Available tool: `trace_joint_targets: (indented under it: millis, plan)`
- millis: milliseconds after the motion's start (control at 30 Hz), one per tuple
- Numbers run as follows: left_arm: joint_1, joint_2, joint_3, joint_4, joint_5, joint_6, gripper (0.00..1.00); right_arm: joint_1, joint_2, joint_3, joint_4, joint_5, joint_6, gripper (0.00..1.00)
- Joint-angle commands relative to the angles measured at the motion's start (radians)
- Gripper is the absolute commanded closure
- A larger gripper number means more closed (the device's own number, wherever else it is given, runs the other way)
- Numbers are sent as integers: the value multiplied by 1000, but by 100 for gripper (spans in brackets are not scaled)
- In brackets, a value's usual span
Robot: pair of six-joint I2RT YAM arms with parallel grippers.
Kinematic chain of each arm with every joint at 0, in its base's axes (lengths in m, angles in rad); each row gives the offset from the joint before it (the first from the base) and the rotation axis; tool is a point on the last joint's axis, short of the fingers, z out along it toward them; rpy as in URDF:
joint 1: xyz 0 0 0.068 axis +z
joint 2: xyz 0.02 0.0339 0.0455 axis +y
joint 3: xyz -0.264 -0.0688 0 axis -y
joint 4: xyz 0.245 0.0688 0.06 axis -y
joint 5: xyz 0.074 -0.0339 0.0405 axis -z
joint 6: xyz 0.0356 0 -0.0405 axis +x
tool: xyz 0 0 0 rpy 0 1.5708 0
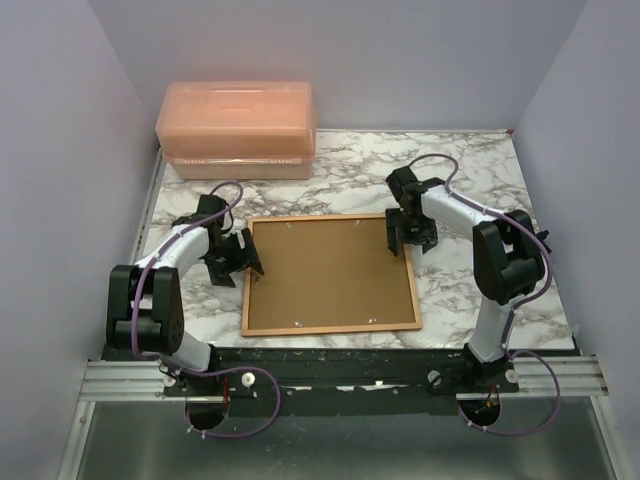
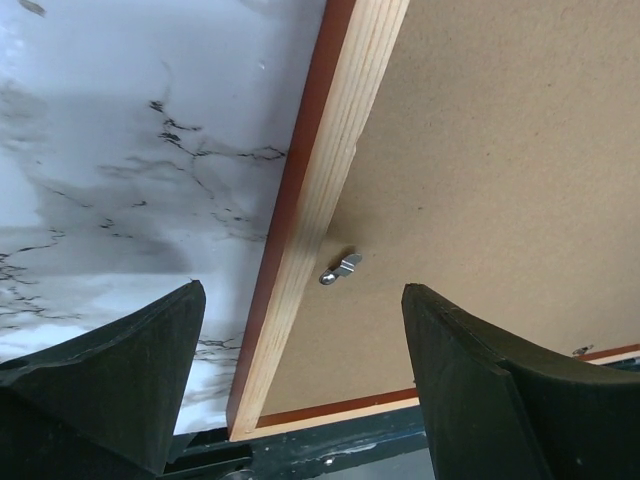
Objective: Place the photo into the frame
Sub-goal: Adjust the photo frame at the center of the board, then install the photo frame at the center of the board.
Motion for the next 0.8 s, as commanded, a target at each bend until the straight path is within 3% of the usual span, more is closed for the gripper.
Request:
trace_joint_targets:
  millis: [0, 233, 333, 533, 633, 767]
  plan:
    - [4, -1, -29, 47, 67, -3, 19, -25, 6, -35, 95, -138, 40, 23]
    - [0, 14, -27, 46, 85, 4, 20, -26, 39, -84, 133, -149, 87, 32]
    - [-2, 12, -29, 46, 86, 4, 21, -29, 43, -93, 133, -121, 94, 51]
    - [-10, 15, -30, 47, 85, 5, 21, -31, 42, -99, 116, -38, 85, 64]
    - [-13, 19, -28, 44, 87, 7, 21, -31, 39, -89, 99, -13, 72, 63]
    - [-16, 17, -29, 44, 87, 7, 21, -31, 17, -78, 74, -5, 52, 50]
